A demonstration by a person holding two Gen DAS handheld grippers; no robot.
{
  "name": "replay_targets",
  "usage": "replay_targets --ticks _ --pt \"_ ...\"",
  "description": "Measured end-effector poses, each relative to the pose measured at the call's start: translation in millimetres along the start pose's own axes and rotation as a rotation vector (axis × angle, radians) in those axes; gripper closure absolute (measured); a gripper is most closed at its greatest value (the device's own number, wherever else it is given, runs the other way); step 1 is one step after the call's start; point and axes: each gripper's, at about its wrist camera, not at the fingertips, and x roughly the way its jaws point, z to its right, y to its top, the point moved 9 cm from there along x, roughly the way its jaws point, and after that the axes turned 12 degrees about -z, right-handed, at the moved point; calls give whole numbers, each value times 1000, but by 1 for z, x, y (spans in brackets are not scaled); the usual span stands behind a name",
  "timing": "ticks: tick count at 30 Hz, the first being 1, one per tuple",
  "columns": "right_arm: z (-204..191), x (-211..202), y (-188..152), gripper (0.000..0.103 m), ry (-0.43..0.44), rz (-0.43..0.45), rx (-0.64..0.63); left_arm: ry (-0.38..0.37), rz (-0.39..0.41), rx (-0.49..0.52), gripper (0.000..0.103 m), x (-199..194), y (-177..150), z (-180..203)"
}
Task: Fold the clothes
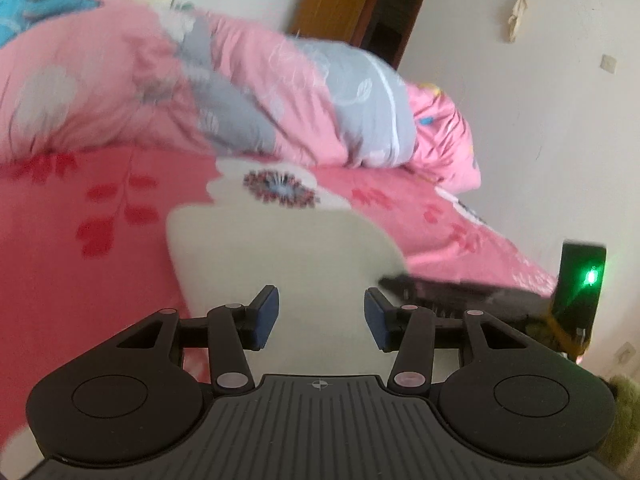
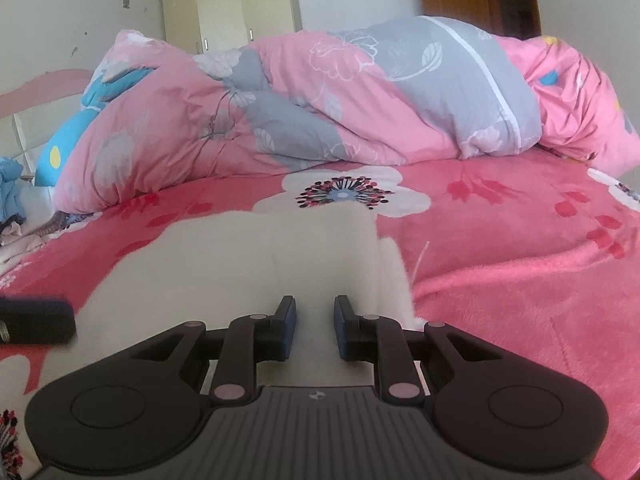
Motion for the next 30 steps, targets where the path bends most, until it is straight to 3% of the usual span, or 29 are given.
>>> replay_targets --ticks 4,7,10,12,18,24,30 --pt "0 0 0 82 2 0 3 41 28 22 56 6 16 -2" --pt "1 0 0 82 2 3 6 81 4 36 56 22 13 -6" --pt "1 0 0 82 3 4 7 89 -51 21 55 45 -9 -16" --pt "0 1 0 82 5 3 5 101 -22 53 55 42 -14 -14" --pt "2 1 0 81 6 5 3 67 -33 9 56 34 -2 -18" --pt "2 1 0 81 10 8 8 103 -4 12 56 39 17 -25" --pt "0 1 -1 81 9 8 5 121 -12 22 54 53 6 -35"
